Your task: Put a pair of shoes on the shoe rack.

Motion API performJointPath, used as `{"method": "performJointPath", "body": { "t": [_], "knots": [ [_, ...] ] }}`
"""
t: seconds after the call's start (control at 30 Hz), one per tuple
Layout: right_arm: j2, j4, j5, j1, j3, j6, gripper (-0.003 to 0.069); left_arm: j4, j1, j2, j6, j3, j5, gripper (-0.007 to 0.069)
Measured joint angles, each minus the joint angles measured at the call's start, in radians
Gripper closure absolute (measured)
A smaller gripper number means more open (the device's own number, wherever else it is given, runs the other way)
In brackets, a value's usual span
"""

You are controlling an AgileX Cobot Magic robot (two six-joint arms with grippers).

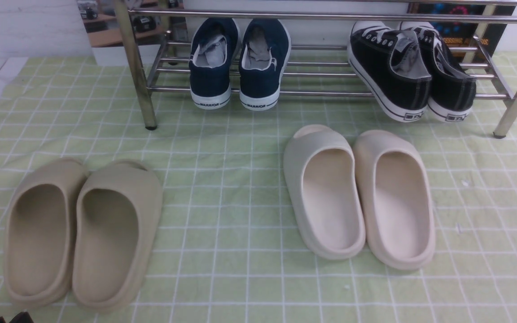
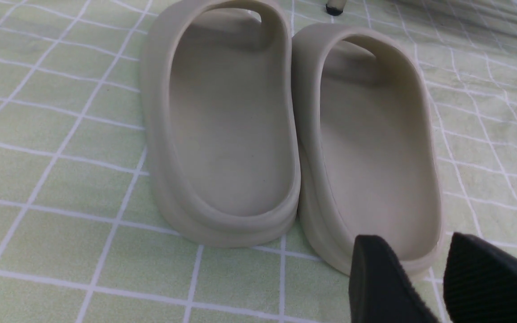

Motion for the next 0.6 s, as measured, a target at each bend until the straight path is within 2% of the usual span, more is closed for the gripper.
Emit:
{"method": "performJointPath", "body": {
  "t": [0.2,0.4,0.6],
  "knots": [
    [-0.261,0.057,-0.067,0.000,0.285,0.003,0.0662,0.000,0.000,0.000,0.000,0.000,0.000,0.0386],
    [-0.610,0.087,-0.316,0.000,0.590,0.004,0.0660,0.000,0.000,0.000,0.000,0.000,0.000,0.0386],
    [-0.833,0.089,-0.461,0.000,0.726,0.004,0.0659,0.000,0.000,0.000,0.000,0.000,0.000,0.0386]
  ]
}}
